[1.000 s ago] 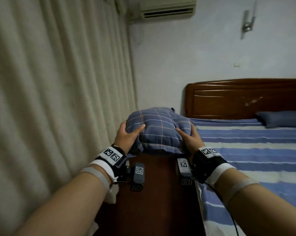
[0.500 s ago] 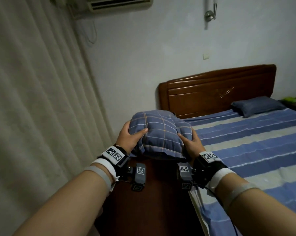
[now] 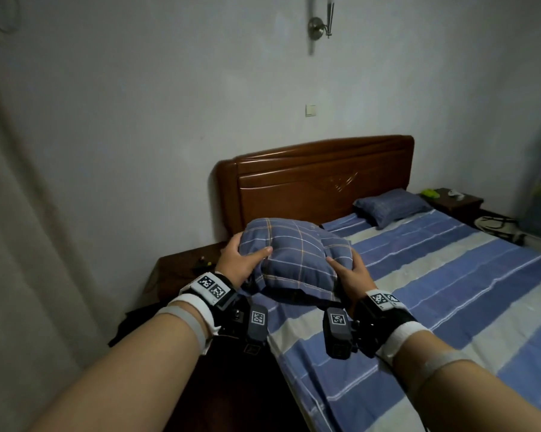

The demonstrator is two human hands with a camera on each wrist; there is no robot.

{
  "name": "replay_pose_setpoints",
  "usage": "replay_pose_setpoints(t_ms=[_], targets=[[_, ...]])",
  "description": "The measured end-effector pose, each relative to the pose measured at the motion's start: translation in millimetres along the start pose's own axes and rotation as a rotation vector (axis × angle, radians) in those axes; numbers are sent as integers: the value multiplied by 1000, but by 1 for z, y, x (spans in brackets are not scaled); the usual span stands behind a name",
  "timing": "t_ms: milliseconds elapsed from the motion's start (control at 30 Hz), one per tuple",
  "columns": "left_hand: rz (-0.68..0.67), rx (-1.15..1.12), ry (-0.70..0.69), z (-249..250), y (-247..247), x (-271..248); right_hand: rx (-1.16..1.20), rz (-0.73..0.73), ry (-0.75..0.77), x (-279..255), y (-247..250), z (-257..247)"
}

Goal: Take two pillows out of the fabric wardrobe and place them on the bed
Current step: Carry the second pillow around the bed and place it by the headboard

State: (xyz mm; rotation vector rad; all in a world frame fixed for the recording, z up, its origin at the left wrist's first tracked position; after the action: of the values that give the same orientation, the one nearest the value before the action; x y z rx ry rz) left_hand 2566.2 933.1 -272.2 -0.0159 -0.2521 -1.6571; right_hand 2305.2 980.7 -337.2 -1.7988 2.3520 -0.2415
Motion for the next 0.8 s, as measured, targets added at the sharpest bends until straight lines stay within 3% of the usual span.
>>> replay_pose_setpoints(t_ms=[233,333,466,666,800], targets=[[-164,-24,-31,-28,-14,170,89,126,29,121,-17,2],[-166,-36,-18,-52,-13,228,140,162,57,171,-25,15],[-111,-110,101,-108,-7,324,175,208,89,263,-40,51],[-188,-134,296,-196,-20,472,161,284,80,422,-64,108],[-260,-151,415,-240,-28,544,105,313,28,495,-78,130]])
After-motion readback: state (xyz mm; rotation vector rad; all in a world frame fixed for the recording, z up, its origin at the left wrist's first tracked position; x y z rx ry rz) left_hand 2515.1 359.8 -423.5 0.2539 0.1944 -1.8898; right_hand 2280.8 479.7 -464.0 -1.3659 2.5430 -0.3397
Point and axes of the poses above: each hand's wrist, its own x-axis towards the middle knuckle, its own y-axis out of the back of the hand, z = x × y, the point moved 10 cm from there along x, towards the middle knuckle, and after that the axes turned 3 degrees about -z, right-handed, at the moved point
